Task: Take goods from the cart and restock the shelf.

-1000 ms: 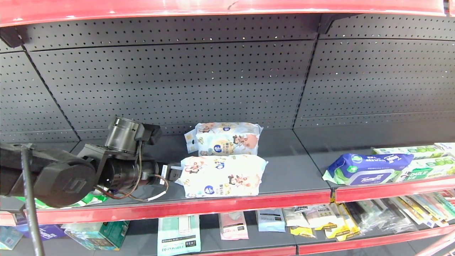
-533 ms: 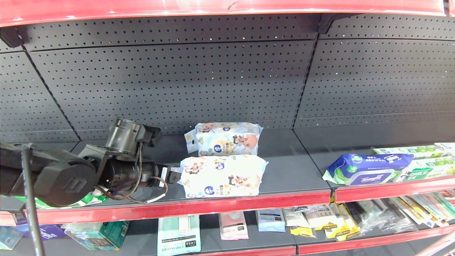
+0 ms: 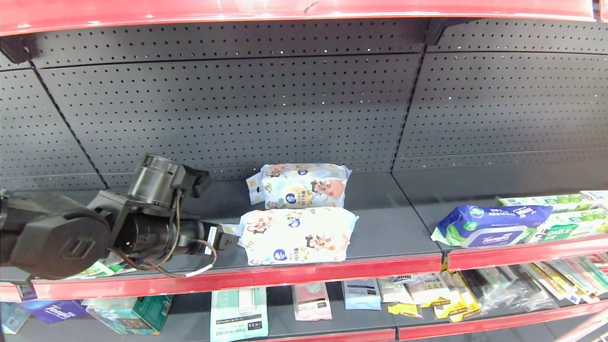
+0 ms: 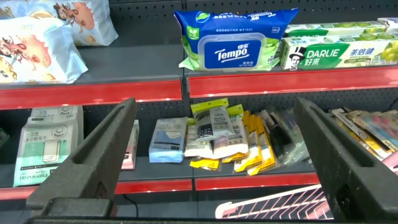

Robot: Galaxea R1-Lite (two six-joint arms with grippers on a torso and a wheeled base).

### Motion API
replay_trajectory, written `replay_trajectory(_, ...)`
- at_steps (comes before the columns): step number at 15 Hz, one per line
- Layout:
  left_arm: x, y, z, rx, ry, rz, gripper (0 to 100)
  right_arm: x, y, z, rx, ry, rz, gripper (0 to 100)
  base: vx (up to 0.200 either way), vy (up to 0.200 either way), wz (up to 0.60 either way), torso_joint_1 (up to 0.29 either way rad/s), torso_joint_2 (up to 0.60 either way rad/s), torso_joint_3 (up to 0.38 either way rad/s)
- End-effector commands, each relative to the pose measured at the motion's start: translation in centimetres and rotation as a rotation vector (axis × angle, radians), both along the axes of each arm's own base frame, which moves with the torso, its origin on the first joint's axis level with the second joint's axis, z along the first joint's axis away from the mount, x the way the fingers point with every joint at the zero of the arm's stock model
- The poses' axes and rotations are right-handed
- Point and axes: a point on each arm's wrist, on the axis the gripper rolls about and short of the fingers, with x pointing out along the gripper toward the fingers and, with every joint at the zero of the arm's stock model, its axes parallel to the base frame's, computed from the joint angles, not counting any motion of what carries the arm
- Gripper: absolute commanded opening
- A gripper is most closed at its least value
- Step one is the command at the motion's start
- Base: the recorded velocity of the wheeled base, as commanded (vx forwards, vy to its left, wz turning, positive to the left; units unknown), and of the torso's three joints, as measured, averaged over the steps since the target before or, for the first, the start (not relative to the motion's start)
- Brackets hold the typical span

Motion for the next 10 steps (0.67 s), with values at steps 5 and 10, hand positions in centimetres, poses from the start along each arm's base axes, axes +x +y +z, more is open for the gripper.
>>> replay_trajectory(5,-7.3,3.9,4.2,-0.043,-0.143,0.052,100,0.0,0.0,0.0,-0.001,0.001,0.001,100,0.000,0.000,0.00,0.000,0.00,0.000)
replay_trajectory(10,-18.1,10.1,5.3,-0.071,-0.287,0.268,100,0.0,0.0,0.0,-0.001,0.001,0.001,100,0.000,0.000,0.00,0.000,0.00,0.000)
